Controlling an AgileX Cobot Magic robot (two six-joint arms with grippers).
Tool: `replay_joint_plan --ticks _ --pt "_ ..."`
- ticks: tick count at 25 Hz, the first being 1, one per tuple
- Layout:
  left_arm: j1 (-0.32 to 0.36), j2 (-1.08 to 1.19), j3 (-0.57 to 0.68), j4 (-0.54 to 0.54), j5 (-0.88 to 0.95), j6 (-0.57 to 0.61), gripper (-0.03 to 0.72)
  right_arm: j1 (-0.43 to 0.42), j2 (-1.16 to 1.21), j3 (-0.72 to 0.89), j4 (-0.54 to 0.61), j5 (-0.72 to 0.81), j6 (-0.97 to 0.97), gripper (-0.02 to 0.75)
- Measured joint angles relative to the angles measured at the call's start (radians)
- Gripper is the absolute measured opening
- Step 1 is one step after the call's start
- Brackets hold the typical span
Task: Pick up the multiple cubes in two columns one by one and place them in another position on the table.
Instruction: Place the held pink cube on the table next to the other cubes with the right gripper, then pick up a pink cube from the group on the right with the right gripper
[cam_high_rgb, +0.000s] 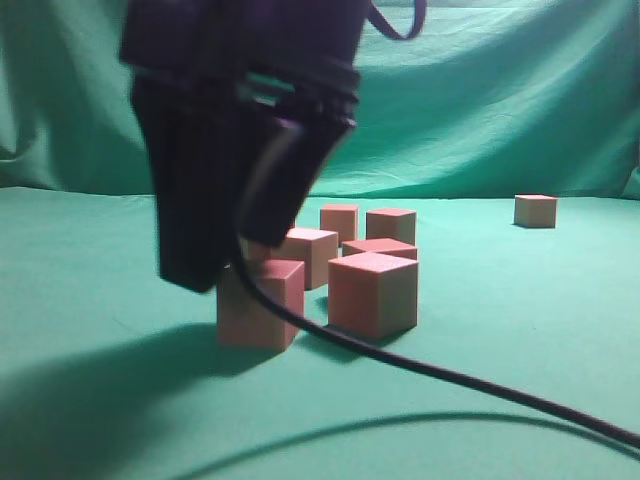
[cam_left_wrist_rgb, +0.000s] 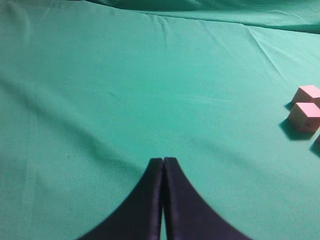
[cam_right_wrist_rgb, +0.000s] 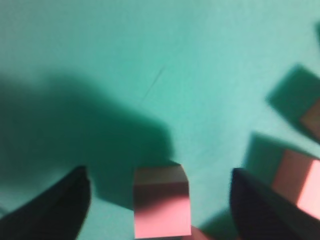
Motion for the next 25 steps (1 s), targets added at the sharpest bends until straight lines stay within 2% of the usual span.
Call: replay_joint_plan --ticks 2,3,8,12,15,17,19,20,25 --pt "0.000 0.000 0.000 0.000 0.000 0.000 0.000 0.000 0.000 -0.056 0.000 0.062 0.012 0.582" --pt "0.000 0.000 0.000 0.000 0.000 0.000 0.000 0.000 0.000 -0.092 -0.002 0.093 0.029 0.604" --pt "0.000 0.000 0.000 0.000 0.000 0.000 0.000 -0.002 0.000 -0.293 -0.055 0.293 0.109 0.597" --pt "0.000 0.000 0.000 0.000 0.000 0.000 0.000 -0.063 0.000 -0.433 -0.153 0.419 0.198 0.597" --pt "0.000 0.000 0.000 0.000 0.000 0.000 0.000 -0.167 0.000 -0.487 -0.226 0.466 0.258 0.597" --pt "0.000 0.000 0.000 0.000 0.000 0.000 0.000 -0.266 0.000 -0.494 -0.242 0.468 0.296 0.597" --pt "0.000 0.000 0.000 0.000 0.000 0.000 0.000 -0.365 0.000 -0.495 -0.248 0.466 0.341 0.597" --pt "0.000 0.000 0.000 0.000 0.000 0.000 0.000 -0.419 0.000 -0.495 -0.250 0.460 0.364 0.557" --pt "0.000 0.000 0.000 0.000 0.000 0.000 0.000 -0.652 0.011 -0.495 -0.244 0.372 0.511 0.552"
